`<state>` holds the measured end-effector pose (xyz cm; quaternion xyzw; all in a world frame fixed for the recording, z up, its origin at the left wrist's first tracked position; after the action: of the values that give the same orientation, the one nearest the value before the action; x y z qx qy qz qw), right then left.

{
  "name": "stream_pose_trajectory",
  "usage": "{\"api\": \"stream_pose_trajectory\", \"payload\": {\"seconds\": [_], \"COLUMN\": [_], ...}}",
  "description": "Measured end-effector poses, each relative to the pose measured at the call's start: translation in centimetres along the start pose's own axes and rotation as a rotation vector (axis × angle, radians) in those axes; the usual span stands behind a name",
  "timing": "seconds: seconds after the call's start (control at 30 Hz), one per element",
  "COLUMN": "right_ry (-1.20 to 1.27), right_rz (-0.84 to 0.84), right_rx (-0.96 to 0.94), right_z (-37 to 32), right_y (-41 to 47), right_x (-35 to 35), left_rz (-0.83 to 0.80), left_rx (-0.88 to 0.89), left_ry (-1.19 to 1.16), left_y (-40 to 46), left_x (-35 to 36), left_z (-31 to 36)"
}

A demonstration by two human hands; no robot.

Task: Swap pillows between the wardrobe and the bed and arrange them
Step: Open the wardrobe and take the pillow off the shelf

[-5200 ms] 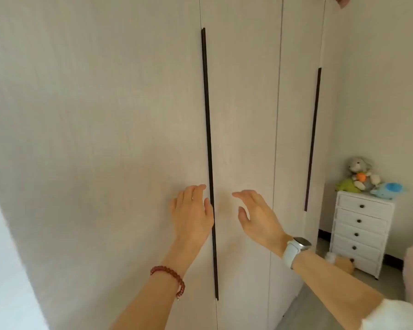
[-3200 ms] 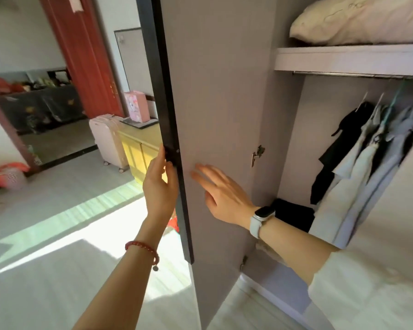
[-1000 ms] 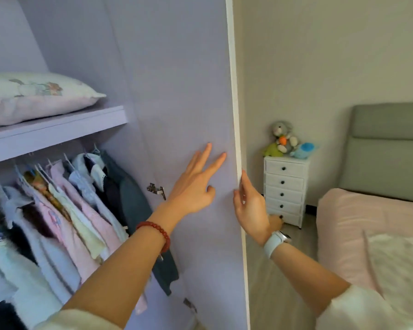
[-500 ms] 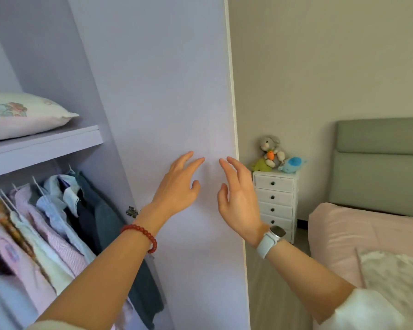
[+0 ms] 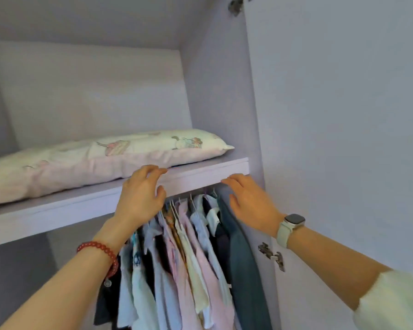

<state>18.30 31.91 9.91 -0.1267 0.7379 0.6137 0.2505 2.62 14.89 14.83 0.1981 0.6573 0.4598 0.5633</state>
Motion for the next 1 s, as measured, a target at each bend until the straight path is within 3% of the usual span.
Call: {"api": "stream_pose_trajectory", "payload": {"seconds": [0.2, 0.37, 0.43, 0.7, 1.0], "right_ry": [-0.013, -0.123, -0.152, -0.261, -0.296], "right_rz": [0.047, -0.077, -0.101, -0.057, 0.262], "right_rx": [-0.160, -0.099, -0.088, -0.235, -0.386], "right_z": [-4.1, -5.7, -5.8, -6.3, -9.4], "right_y": [12.5, 22.0, 24.1, 23.2, 13.7], "right_x": [9.2, 16.4, 18.5, 19.1, 7.6], "left_rz": [0.167, 0.016, 0.024, 0.060, 0.408], "left_rx": [-0.097, -0.133, -0.086, -0.020, 0.000], "left_ry": [0.325, 0.547, 0.584, 0.545, 0.385], "left_y": [4.7, 9.9, 11.2, 10.0, 0.7], "left_x": [-2.0, 0.5, 1.5, 2.2, -4.6], "left_z": [-14.2, -22.1, -23.4, -22.2, -12.1]}}
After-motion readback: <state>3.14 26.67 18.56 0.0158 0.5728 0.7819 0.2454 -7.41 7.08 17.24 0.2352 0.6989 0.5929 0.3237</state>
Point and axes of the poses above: each hand's wrist, its own y-axis towards the middle knuckle, its own x-axis out of the palm, z = x × y, the point moved 2 cm from there along y, towards the middle knuckle, and after that the axes turned 9 degrees about z, right-handed, at the moved point
